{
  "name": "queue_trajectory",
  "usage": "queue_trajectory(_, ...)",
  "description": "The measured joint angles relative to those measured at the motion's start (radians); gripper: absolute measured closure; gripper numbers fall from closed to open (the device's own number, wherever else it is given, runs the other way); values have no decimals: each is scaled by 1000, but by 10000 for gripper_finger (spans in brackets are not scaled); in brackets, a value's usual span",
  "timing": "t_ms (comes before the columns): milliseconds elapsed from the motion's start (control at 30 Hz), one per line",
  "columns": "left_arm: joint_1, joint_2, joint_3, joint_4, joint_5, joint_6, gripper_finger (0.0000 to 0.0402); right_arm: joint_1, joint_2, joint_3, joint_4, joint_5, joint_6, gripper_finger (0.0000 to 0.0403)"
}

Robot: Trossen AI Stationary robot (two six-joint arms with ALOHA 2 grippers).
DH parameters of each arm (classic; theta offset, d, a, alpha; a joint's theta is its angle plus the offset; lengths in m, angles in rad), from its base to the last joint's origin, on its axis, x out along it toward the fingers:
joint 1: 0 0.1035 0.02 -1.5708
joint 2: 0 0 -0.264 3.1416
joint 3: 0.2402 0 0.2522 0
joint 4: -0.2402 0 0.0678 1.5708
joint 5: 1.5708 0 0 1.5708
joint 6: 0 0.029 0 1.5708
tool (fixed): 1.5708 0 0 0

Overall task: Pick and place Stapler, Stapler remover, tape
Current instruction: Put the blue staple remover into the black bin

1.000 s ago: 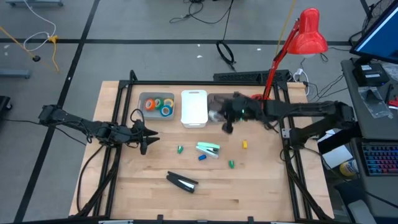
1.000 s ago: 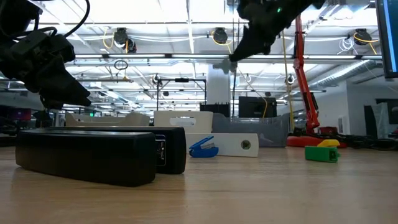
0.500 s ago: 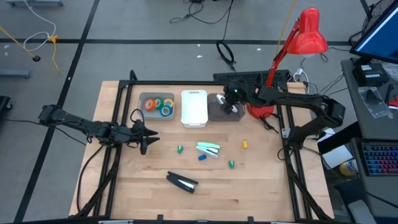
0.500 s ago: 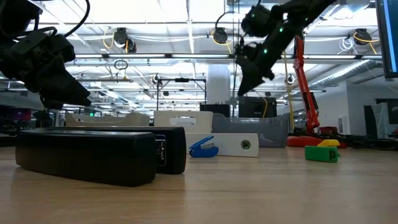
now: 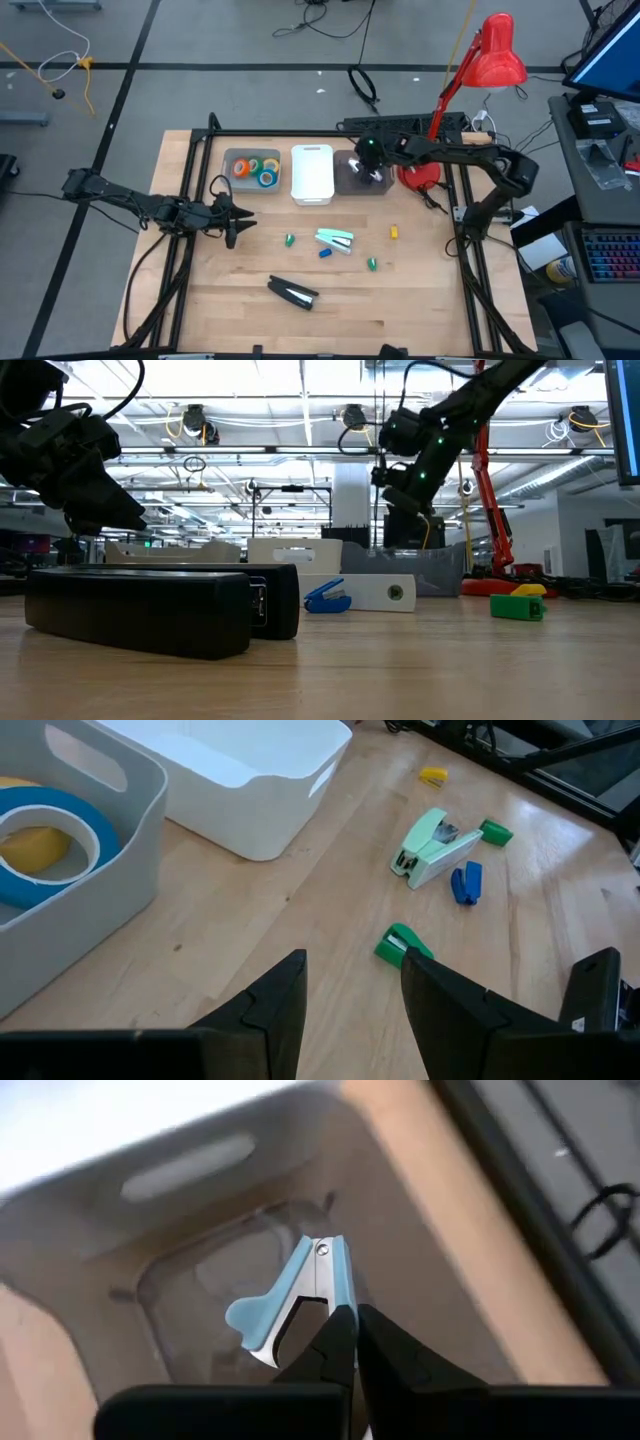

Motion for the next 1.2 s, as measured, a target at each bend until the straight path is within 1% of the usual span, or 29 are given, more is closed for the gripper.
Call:
queue_trajectory(33, 0, 0, 0, 0, 0, 0, 238, -4, 11, 0, 1, -20, -16, 403)
queue_trajectory(200, 0, 0, 0, 0, 0, -6, 238, -10, 70, 0, 5, -46, -77, 403)
queue_trajectory(367, 0, 0, 0, 5, 3, -27, 238, -11, 93, 0, 37, -70, -92, 403)
queue_trajectory(500, 0, 0, 0, 37, 29, -27, 238, -12, 112, 0, 82, -101, -93, 403)
queue_trajectory(667, 0, 0, 1, 73, 62, -30, 238, -12, 128, 0, 91, -104, -86, 403)
queue_trajectory(1033, 0, 0, 1, 100, 79, -20, 238, -12, 130, 0, 94, -101, -96, 402)
queue_trajectory(1200, 0, 0, 1, 101, 80, -19, 238, -12, 130, 0, 91, -95, -111, 385)
